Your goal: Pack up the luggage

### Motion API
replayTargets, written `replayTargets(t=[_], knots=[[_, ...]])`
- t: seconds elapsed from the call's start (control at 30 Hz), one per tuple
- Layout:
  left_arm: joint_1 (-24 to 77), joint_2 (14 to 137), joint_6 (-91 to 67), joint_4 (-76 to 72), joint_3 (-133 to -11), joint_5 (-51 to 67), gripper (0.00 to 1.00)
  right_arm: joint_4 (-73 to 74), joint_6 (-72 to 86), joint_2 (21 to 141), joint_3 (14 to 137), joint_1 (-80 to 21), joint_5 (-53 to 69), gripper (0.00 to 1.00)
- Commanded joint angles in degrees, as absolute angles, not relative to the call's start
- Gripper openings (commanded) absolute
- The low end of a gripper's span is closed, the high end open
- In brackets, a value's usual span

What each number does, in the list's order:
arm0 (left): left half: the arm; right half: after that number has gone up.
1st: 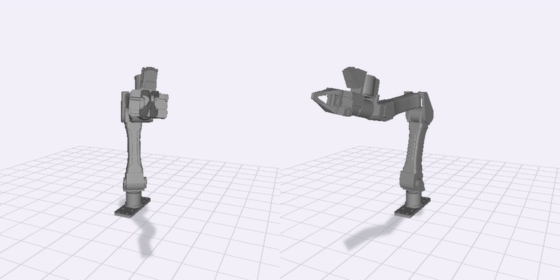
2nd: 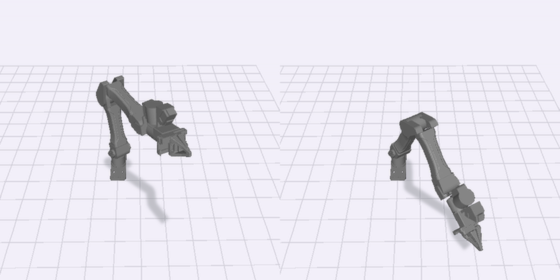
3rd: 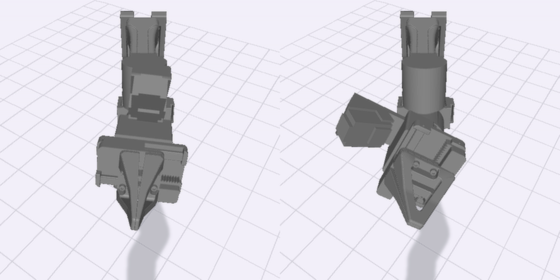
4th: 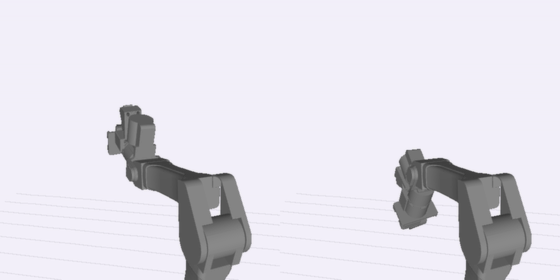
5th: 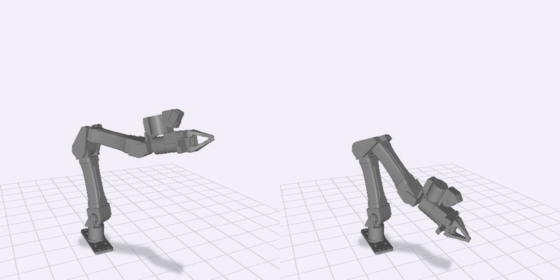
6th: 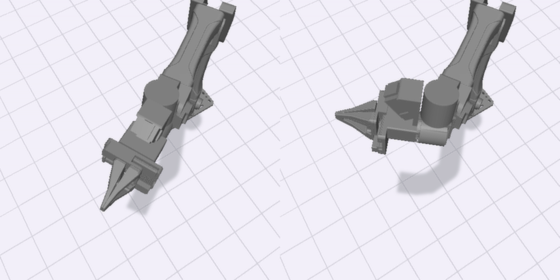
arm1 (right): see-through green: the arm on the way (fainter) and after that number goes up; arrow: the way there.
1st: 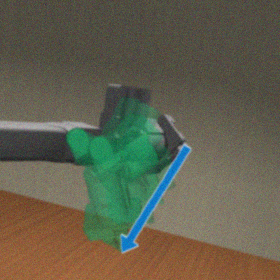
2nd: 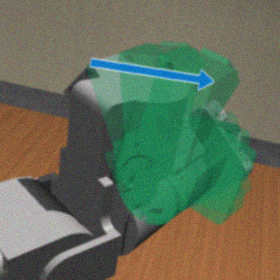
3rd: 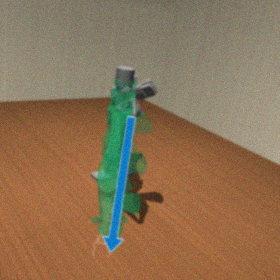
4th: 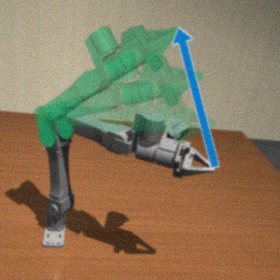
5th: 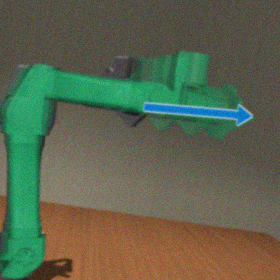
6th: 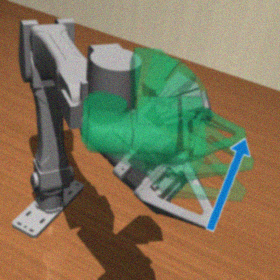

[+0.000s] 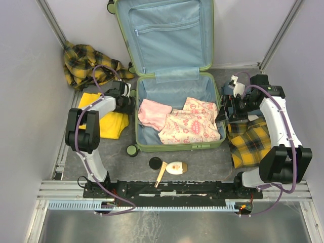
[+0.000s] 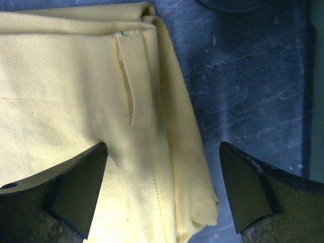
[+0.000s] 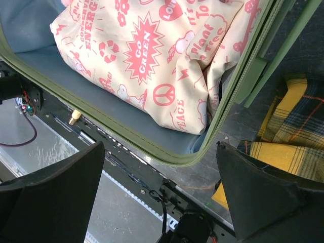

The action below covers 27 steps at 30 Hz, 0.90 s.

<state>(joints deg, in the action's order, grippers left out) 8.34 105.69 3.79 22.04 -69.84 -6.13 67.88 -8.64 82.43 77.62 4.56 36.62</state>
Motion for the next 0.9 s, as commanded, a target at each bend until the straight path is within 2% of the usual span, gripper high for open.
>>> replayTargets(t=[0.0,0.17,0.33,0.47,0.57,0.83,0.87], knots=[[8.1,108.9,0.8,19.7,-72.6,-13.3,0.96,66.8,-8.3,81.4,78.0,4.8,38.4,0.99],[7.2,110.8,0.0,20.5,-72.9,-10.3,0.86,66.8,-8.4,81.7,78.2,4.8,38.4,0.99],[3.6,114.0,-1.6,24.6,-74.5,-3.2,0.51,67.3,-8.8,82.0,78.7,4.8,38.5,0.99],[1.9,115.5,-1.1,26.0,-74.6,-1.7,0.33,67.3,-8.9,82.0,78.7,4.8,38.5,0.99],[0.9,115.3,-1.2,26.5,-74.5,-0.9,0.05,67.4,-8.9,82.0,78.8,4.8,38.5,1.0],[-2.4,110.3,0.8,28.2,-75.0,3.3,0.03,67.5,-9.0,81.7,78.9,4.7,38.6,1.0],[-2.3,109.4,1.1,28.1,-74.8,3.0,0.06,67.4,-9.0,81.6,78.7,4.7,38.6,0.99]])
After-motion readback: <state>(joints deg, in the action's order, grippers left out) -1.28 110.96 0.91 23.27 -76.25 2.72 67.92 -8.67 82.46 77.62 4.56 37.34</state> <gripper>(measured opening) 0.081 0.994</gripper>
